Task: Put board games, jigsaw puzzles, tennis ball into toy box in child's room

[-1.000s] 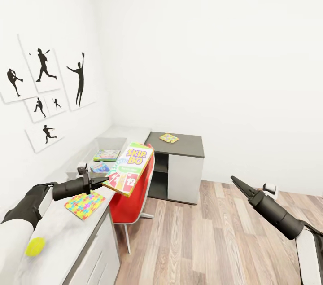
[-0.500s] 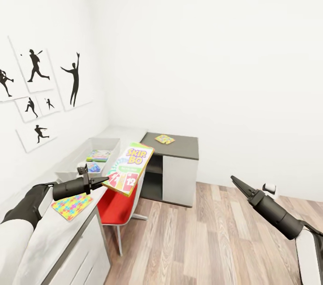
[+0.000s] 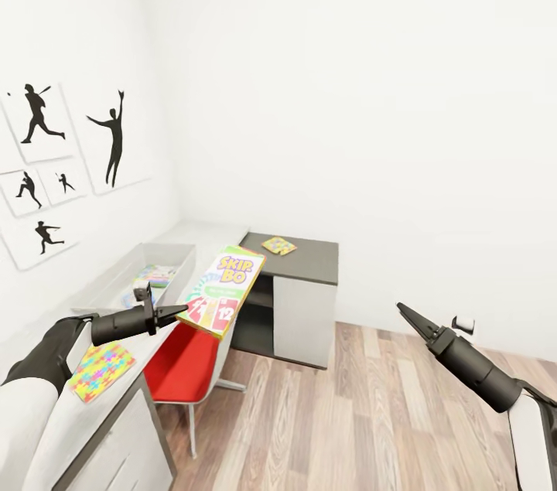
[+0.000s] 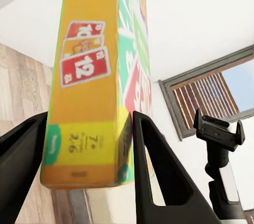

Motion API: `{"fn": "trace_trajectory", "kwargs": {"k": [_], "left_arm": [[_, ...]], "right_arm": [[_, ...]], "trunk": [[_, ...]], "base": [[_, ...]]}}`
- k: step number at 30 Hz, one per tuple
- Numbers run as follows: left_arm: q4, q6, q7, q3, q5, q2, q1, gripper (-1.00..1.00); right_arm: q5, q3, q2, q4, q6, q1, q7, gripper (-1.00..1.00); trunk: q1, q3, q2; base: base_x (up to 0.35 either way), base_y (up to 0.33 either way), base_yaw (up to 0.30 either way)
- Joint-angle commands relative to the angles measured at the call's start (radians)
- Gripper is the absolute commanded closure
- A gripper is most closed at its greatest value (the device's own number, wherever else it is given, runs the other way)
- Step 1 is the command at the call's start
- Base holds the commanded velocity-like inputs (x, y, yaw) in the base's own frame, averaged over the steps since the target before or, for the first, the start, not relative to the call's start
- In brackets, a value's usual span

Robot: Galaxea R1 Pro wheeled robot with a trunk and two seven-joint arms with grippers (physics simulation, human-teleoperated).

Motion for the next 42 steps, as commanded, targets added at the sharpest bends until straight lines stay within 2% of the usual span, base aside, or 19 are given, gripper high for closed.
{"fn": "trace_trajectory", "kwargs": {"k": [1,10,42], "left_arm": [[0.000,0.010,-0.002,0.001,0.003,0.000,-0.001,1.00],[0.000,0.010,-0.002,0.001,0.003,0.000,-0.001,1.00],[0.000,0.009,0.001,0.001,0.003,-0.004,-0.001,1.00]], "right_arm": [[-0.002,-0.001,0.001,0.000,0.005,-0.001,0.002,-1.00],[-0.002,-0.001,0.001,-0.002,0.005,-0.001,0.002,-1.00],[-0.001,0.002,0.001,0.000,0.005,-0.001,-0.003,-1.00]], "trunk": [[0.001,-0.001,-0.001],[0.001,0.004,-0.001],[0.001,0.023,-0.001]], "base": [[0.203,-0.188,0.111],[0.211,-0.180,0.234],[0.258,-0.070,0.259]]}}
